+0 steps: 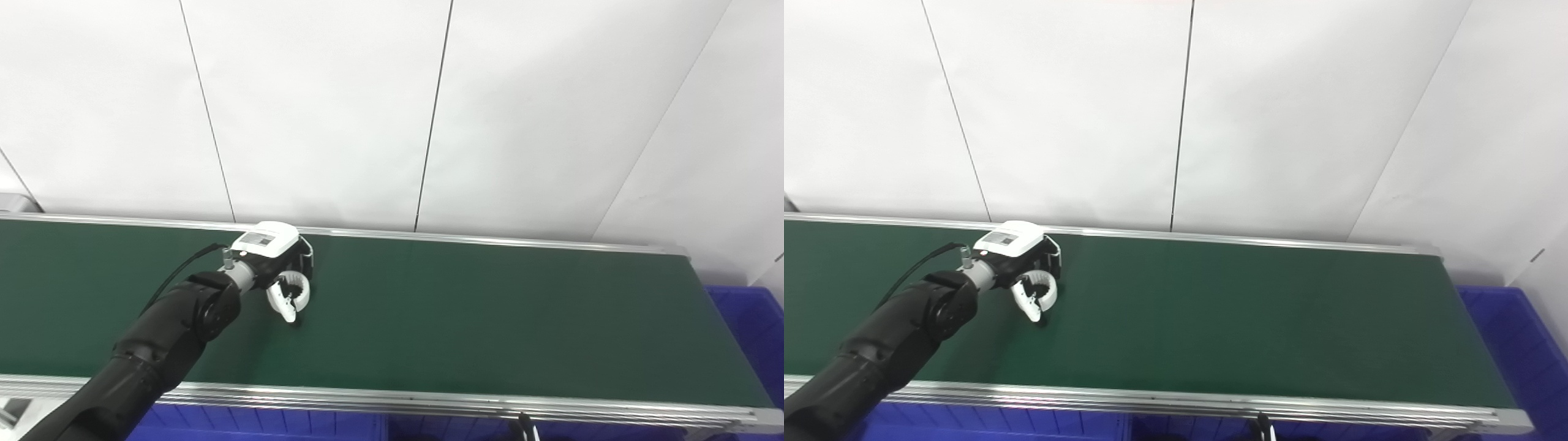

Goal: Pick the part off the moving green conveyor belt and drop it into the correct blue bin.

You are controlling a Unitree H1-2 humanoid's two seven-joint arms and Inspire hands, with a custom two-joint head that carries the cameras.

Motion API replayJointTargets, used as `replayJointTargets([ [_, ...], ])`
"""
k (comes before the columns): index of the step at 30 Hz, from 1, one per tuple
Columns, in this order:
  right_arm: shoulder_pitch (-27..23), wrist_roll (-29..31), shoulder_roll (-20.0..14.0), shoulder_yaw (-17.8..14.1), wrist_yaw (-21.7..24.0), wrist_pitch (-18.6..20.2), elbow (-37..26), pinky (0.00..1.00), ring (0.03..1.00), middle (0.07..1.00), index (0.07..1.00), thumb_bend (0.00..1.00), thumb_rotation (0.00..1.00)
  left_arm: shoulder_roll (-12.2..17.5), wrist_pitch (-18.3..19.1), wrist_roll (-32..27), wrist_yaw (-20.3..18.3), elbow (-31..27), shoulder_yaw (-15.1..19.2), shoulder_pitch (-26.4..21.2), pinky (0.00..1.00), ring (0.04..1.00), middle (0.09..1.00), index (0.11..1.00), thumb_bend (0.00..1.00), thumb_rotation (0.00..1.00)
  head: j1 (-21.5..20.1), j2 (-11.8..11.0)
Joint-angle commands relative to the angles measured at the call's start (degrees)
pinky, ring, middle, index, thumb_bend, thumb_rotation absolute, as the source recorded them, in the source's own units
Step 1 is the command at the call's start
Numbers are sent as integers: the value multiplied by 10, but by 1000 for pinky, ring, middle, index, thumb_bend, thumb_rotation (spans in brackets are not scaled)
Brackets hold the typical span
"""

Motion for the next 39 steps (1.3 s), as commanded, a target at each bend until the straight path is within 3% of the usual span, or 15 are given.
replayJointTargets([
  [1, 6, 0, 5, 1, 6, -26, -16, 856, 901, 967, 1000, 819, 1000, 20, 26, 12, -46, -2, -11, -1, 200, 277, 472, 486, 525, 0, 1, 2],
  [5, 5, 5, 5, 1, 11, -26, -16, 864, 907, 973, 1000, 812, 1000, 20, 48, 19, -78, -30, -18, -10, 151, 221, 471, 484, 527, 0, 2, 4],
  [10, 5, 8, 5, 0, 15, -24, -17, 858, 907, 975, 1000, 822, 1000, 26, 48, 28, -80, -69, -21, -12, 150, 224, 471, 484, 528, 0, 3, 6],
  [14, 8, 14, 5, 1, 17, -18, -25, 849, 901, 971, 1000, 834, 1000, 31, 48, 23, -91, -136, -9, -3, 102, 168, 471, 484, 527, 0, 8, 16],
  [23, 20, 33, 1, 2, 28, 10, -68, 877, 915, 981, 1000, 833, 1000, 40, 96, 32, -180, -404, 28, 44, 122, 175, 471, 485, 527, 0, 32, 66],
  [31, 32, 41, -8, -1, 35, 34, -103, 866, 913, 982, 1000, 817, 1000, 51, 125, 44, -221, -576, 66, 190, 148, 207, 471, 484, 527, 0, 35, 99],
  [36, 37, 46, -17, -5, 40, 48, -125, 836, 895, 965, 991, 821, 1000, 44, 146, 61, -242, -634, 86, 293, 176, 238, 472, 486, 527, 0, 33, 115],
  [39, 36, 52, -18, -6, 41, 58, -135, 830, 890, 960, 987, 810, 999, 48, 141, 80, -245, -651, 75, 369, 191, 246, 472, 486, 526, 0, 24, 117],
])
